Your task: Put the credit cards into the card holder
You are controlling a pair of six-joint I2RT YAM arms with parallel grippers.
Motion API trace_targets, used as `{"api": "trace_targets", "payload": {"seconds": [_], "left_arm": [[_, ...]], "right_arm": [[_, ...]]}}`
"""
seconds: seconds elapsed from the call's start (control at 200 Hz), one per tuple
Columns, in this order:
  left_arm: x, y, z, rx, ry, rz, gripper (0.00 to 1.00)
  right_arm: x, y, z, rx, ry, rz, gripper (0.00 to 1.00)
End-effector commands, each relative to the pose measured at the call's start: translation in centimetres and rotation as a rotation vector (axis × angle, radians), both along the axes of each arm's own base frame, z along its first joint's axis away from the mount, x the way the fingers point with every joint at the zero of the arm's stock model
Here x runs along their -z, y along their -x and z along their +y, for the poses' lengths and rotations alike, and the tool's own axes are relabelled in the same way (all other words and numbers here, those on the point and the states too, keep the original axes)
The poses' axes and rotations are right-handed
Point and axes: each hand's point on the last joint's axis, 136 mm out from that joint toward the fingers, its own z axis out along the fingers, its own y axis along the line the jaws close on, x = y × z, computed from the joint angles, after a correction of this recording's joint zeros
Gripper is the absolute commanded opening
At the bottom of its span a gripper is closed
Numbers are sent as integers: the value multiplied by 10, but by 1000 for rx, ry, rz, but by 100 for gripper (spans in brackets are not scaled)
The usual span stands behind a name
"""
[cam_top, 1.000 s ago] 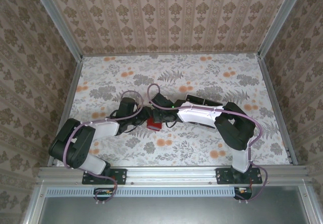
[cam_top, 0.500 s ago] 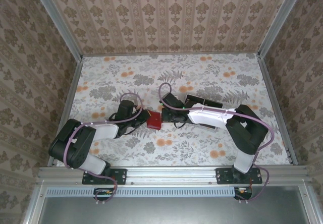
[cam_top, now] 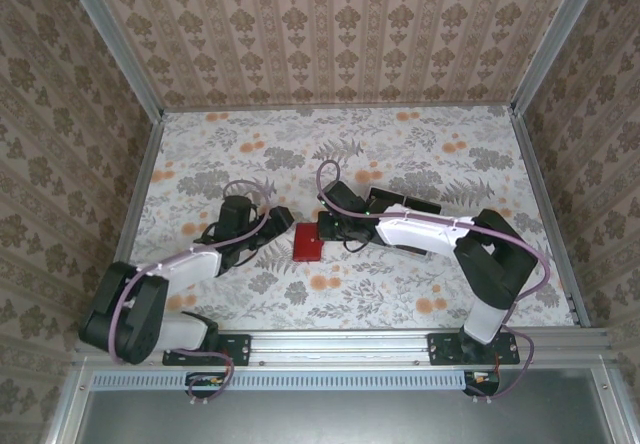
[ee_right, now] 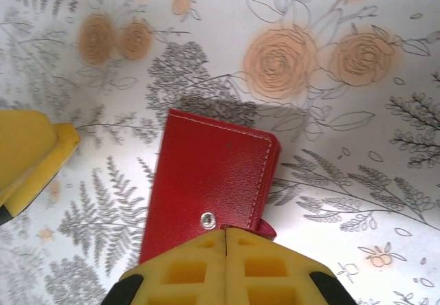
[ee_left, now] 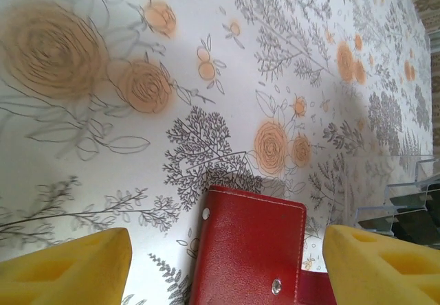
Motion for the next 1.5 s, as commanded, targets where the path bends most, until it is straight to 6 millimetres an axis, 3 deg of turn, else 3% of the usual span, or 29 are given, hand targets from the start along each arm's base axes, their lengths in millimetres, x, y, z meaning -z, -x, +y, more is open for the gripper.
{"api": "trace_targets", "payload": {"seconds": [0.0, 0.3, 0.635, 1.05, 1.245, 1.495], "left_arm": [[-10, 4, 7, 52, -96, -14, 76], [-17, 8, -3, 100, -80, -27, 76], [-12, 8, -23, 147, -68, -26, 75], [-21, 7, -20, 131, -82, -51, 76], [2, 18, -6, 110, -159, 42, 68], [26, 31, 14, 62, -235, 105, 59]], "right_arm": [[-48, -4, 22, -40, -120, -68, 0], [-75, -2, 31, -42, -183, -101, 0], [-71, -1, 31, -34, -183, -90, 0], [-70, -1, 29, -30, -178, -90, 0], [-60, 2, 19, -5, -156, -87, 0], [-24, 14, -3, 42, -120, -44, 0]]}}
